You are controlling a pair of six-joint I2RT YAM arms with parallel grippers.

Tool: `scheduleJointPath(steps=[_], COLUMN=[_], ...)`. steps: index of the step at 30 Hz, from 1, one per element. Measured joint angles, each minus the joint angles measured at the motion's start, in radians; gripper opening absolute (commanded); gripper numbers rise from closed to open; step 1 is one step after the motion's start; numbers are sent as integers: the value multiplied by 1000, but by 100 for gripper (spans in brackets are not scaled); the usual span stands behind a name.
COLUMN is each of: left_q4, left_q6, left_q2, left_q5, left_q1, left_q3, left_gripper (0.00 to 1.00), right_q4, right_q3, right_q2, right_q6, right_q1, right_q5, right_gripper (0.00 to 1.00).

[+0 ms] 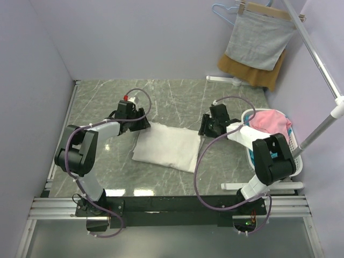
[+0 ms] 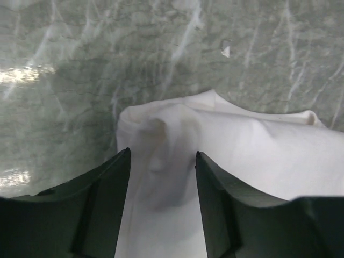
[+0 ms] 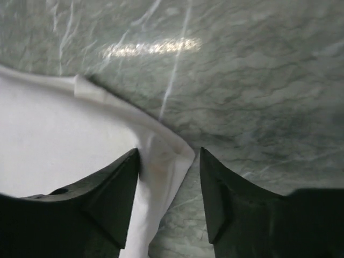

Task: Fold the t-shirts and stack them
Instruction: Smooth out wrinkles on the folded tshirt

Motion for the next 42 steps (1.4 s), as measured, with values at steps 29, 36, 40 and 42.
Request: scheduleJointPath(steps=[29,36,40,42], left_q4=[22,-36,-97,-105], left_q6=[-102,-98,-106,-116], left_q2=[-289,-334,-480,-555], left_q5=[117,8,-95,-152], left_q1=[-68,-70,-69,-64], left_q3=[-359,-337,-325,-315], left_gripper=[64,76,100,100], right_q4=[-27,-134,-163,-166], right_q3=[-309,-278,-278,-272], right_q2=[-229,-297,-399,-455], right_q6=[178,177,177,174], right_q1=[224,225,225,222], right_q5=[-298,-136,-74,-42], right_gripper=[63,64,73,75])
